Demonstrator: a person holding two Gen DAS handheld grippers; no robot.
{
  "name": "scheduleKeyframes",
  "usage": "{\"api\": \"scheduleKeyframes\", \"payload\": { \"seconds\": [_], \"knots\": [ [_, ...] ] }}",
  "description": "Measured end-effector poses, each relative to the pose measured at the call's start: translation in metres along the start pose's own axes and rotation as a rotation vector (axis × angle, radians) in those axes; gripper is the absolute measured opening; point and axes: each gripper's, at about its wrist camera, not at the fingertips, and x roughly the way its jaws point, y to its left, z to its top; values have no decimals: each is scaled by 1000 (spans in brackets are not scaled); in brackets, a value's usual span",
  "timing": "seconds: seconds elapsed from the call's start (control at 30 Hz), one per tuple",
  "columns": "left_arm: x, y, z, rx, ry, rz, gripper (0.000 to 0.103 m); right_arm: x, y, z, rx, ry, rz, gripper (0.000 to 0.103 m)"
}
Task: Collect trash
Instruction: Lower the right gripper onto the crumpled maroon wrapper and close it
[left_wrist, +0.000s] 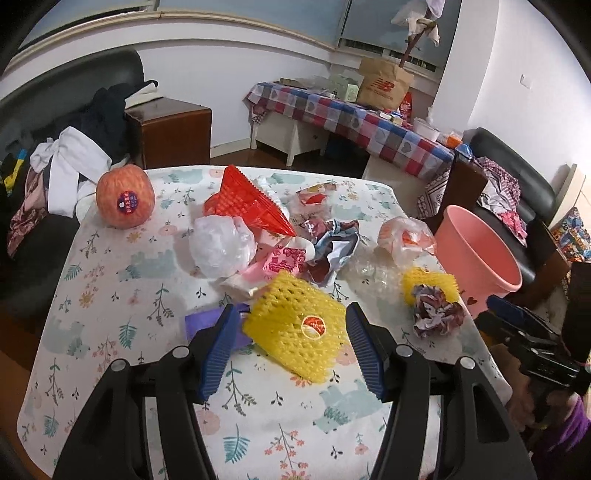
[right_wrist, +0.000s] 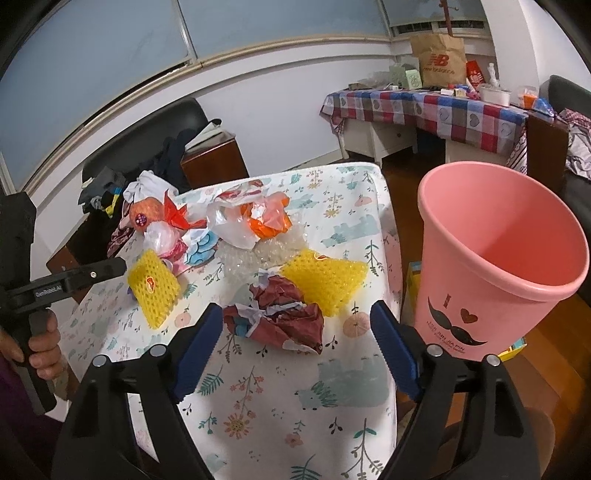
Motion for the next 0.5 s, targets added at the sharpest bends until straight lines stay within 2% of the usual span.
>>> {"api": "scheduleKeyframes", "payload": {
  "seconds": [0.13,0.23,0.37,0.5],
  "knots": [
    [-6,3,-5,-8,20,-4,59,10,-2,2,-12,36,17,80],
    [-6,6,-9,-23,40,9,59,19,-4,3,-8,71,43,70],
    [-2,12,-13,-51,56,26,59,28,-5,2,-5,102,64,63],
    [6,14,-10,-79,65,34,58,38,-9,2,16,145,92,49]
  ]
}}
